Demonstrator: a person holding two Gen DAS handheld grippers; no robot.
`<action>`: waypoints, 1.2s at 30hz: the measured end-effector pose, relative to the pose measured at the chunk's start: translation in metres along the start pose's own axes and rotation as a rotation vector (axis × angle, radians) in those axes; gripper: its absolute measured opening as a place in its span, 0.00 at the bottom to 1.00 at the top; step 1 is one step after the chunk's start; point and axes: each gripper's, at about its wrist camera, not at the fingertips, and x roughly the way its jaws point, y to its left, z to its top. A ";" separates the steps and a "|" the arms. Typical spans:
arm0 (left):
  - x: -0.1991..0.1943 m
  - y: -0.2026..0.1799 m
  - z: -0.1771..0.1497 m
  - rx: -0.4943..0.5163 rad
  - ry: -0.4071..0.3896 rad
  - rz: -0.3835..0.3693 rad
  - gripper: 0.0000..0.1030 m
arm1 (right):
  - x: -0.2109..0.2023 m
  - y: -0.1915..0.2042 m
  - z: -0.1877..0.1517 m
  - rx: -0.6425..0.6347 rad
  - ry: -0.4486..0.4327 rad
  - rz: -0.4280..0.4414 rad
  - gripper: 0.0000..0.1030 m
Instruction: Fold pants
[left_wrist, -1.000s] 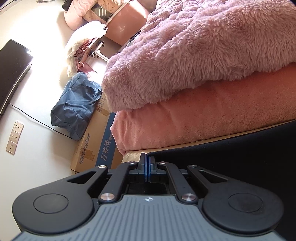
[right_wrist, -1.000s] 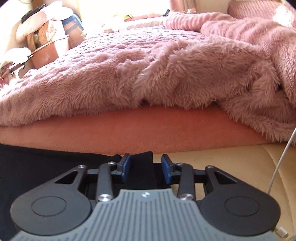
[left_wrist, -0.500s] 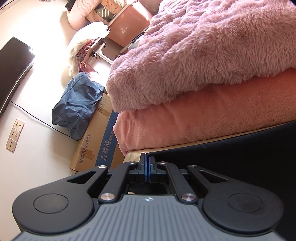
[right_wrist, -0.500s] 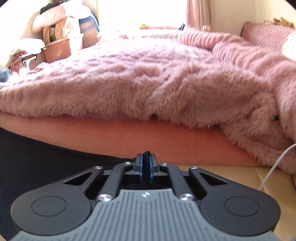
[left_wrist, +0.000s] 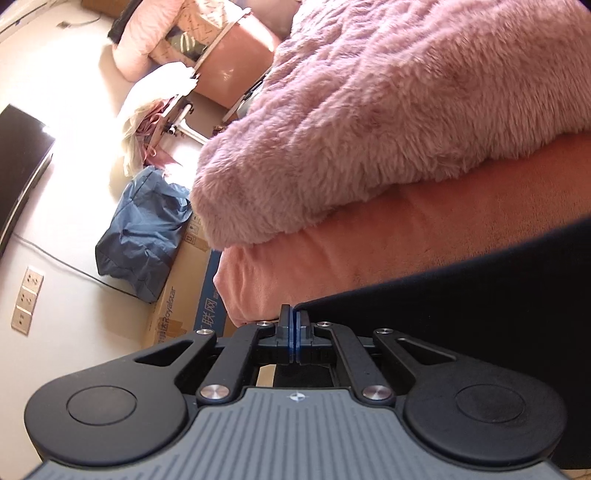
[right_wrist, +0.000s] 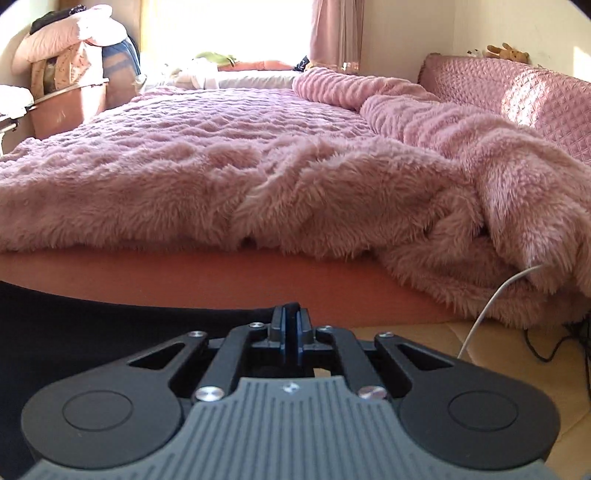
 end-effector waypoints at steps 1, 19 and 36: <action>0.003 -0.003 0.000 0.010 0.002 0.004 0.01 | 0.003 0.001 -0.001 -0.002 0.003 -0.001 0.00; 0.029 0.034 -0.018 0.077 0.061 -0.005 0.16 | -0.069 0.099 -0.044 -0.093 0.033 0.100 0.24; 0.045 0.114 -0.153 -0.763 0.028 -0.498 0.40 | -0.151 0.174 -0.100 0.015 0.134 0.133 0.32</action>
